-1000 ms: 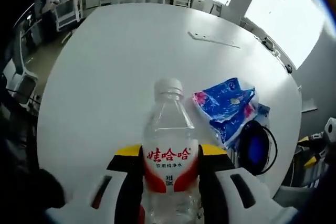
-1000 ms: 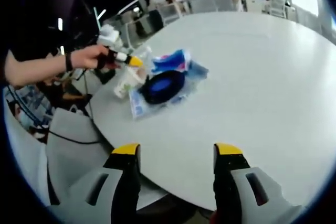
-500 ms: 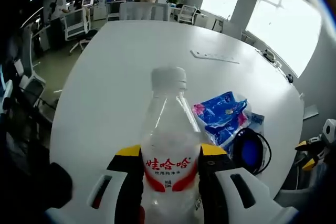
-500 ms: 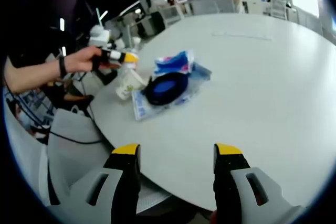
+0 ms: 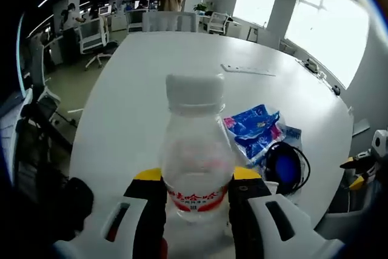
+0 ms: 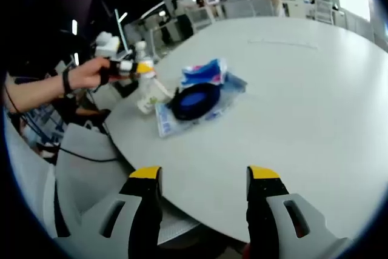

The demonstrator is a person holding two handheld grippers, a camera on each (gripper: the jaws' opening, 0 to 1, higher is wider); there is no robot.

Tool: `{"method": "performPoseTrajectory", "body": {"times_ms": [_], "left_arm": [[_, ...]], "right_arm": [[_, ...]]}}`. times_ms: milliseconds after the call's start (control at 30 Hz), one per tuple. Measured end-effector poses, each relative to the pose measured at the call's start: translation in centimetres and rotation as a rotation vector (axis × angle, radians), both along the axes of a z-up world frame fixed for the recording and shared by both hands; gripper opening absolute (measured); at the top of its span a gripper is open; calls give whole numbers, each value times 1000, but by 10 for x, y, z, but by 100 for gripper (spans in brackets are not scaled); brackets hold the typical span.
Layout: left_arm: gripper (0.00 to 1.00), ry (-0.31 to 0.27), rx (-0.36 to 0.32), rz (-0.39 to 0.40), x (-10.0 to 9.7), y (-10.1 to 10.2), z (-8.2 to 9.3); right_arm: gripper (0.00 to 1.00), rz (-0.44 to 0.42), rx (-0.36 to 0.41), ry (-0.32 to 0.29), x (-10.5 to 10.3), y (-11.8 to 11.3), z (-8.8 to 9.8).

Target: Arrange the tabletop items into an orderly group along one side of the table until the central work area is clear of visible clutter.

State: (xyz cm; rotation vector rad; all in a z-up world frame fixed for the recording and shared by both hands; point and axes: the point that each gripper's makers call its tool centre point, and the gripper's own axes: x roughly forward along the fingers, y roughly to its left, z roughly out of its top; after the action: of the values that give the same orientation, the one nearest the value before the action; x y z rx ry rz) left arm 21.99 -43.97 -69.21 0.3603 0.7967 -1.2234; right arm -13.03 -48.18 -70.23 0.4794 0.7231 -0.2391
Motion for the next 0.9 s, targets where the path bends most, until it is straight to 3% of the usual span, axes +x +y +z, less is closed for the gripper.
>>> {"method": "performPoseTrajectory", "body": {"times_ms": [900], "left_arm": [[39, -50, -35, 46, -8, 27, -2]], "right_arm": [[54, 3, -8, -1, -5, 4, 2]]}}
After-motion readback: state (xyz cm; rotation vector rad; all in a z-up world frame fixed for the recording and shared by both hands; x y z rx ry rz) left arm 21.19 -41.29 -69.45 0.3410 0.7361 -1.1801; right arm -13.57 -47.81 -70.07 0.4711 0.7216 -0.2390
